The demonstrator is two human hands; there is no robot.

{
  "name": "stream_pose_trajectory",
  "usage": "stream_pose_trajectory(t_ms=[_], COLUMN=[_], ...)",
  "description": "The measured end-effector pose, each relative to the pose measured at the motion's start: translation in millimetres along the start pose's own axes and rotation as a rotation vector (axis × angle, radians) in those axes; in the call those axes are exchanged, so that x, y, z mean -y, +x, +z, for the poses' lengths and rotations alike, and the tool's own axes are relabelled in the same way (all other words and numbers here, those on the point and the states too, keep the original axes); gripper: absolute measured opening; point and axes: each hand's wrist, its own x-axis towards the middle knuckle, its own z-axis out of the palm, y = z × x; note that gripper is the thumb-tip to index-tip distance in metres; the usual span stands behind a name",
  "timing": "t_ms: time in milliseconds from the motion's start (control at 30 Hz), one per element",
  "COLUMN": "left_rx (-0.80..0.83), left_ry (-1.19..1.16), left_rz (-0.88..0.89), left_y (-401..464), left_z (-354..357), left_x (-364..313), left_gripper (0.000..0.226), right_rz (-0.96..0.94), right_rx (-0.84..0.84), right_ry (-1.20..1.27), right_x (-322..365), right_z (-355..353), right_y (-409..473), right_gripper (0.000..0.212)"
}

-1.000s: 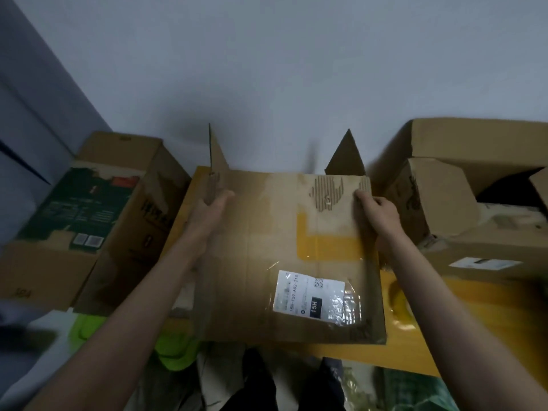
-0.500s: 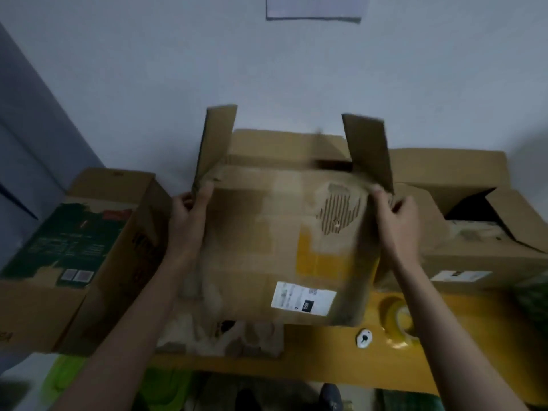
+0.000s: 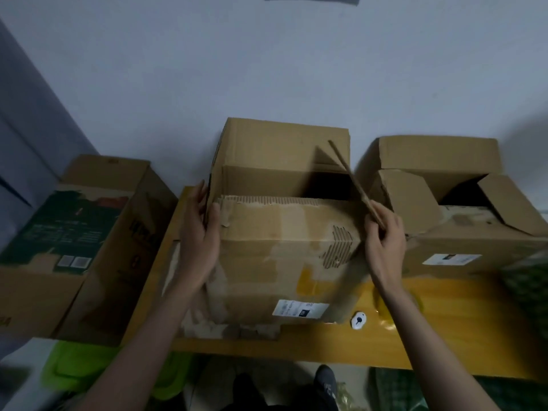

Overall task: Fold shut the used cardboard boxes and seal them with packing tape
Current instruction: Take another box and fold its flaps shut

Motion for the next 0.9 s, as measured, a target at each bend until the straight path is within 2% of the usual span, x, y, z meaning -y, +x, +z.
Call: stream_pose_trajectory(t_ms=[133,200,267,333,467,500,633,700,800,900], left_rx=[0.075,0.247,0.473,0.568,0.375,0.351,0.323,0.357,0.359,0.229], left_ry=[-0.025,-0.036,0.142,0.370,0.313,0.318,0.283,0.209,-0.024,-0.281], left_rz=[0.066,0.107,0.196,0.246,0.105,0.049,-0.186,-0.207,-0.240,-0.377], left_y=[-0.9,-1.2,0.1,-1.5,13.1,23.1,64.5,81.6,106.0,119.9], left_z=[-11.8,-18.1,-20.8,-17.9,-7.1,-5.3,-1.4,2.7,9.2,14.7], left_x=[3.5,6.2,9.0,11.1,8.4,9.8,11.4,10.5,7.8,1.2], left_gripper=[0.049,0.066,0.074,0.075,0.044,0.049,0.102,0.106,0.093,0.075], right_rz=[-0.018,-0.049,-0.017,0.035,0.032,0.024,-0.006,-0.023,-0.037,-0.036], right_rx=[0.141,0.247,0.343,0.367,0.313,0.297,0.215,0.176,0.139,0.068], right_ry=[-0.052,-0.104,-0.104,-0.089,-0.168,-0.179,-0.225,-0.215,-0.220,-0.235], right_x=[-5.8,-11.4,-14.7,-17.7,-18.7,-19.1,-32.8,-41.9,-45.4,-44.7], right_z=[-9.8,-17.6,-25.2,-30.4,-28.3,-26.1,-21.7,-22.0,-18.1,-12.9], right_y=[-1.9,-1.7,-1.9,-2.7,-11.7,-15.6,-38.5,-49.2,-51.8,-42.6], right_gripper=[0.058,0.070,0.080,0.080,0.071,0.071,0.062,0.057,0.052,0.048])
